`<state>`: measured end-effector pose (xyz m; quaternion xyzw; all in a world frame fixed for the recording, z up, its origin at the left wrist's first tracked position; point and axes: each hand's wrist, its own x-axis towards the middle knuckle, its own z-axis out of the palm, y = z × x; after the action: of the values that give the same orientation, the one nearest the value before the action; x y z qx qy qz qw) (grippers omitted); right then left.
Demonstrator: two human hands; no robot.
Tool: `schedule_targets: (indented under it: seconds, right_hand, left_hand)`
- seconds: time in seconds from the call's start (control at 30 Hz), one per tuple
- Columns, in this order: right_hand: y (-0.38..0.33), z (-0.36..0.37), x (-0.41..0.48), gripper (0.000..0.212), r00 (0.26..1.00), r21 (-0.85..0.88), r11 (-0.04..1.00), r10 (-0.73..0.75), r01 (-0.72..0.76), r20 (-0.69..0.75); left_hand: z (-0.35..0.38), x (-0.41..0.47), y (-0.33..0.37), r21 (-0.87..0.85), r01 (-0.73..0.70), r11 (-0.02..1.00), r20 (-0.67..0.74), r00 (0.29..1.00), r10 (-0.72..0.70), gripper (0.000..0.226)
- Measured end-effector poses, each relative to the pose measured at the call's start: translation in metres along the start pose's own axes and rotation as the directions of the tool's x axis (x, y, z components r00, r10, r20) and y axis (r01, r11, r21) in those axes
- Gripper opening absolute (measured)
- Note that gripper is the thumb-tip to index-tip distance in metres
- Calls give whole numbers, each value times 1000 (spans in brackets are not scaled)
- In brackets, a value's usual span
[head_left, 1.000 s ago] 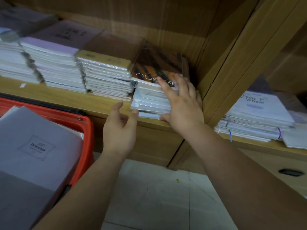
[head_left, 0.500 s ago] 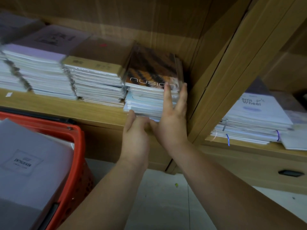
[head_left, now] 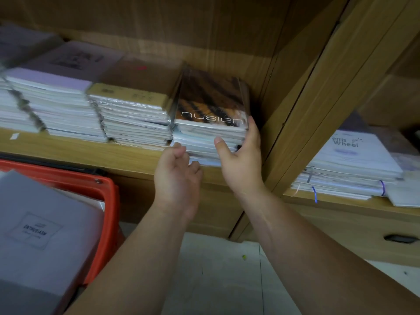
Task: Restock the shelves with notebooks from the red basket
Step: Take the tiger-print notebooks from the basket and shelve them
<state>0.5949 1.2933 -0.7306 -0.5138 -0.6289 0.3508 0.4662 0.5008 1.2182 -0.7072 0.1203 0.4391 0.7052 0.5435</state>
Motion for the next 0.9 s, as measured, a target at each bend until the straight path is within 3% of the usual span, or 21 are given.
schedule_targets:
  seconds: [0.13,0.3,0.53,0.63,0.8,0.9]
  right_hand:
    - [2,6,2,81,999,89,995,44,-42,-13]
    - [-6,6,2,70,989,277,950,149,-144,5]
    - [-11,4,9,72,965,337,908,263,-247,-1]
    - [-9,9,8,61,967,310,920,254,-239,-6]
    - [-11,9,9,67,961,396,878,272,-268,46]
    - [-13,7,7,58,960,418,864,261,-280,103]
  left_hand:
    - [-2,5,5,16,4,1000,43,999,-5,78]
    - [-20,3,6,148,-31,989,-13,999,33,62]
    - [-8,2,-2,72,-62,996,-48,997,65,65]
    - [-5,8,0,90,-55,994,-33,998,58,65]
    - [-15,7,10,222,-66,973,7,998,66,63]
    - [-19,3,13,430,-192,882,54,981,187,52]
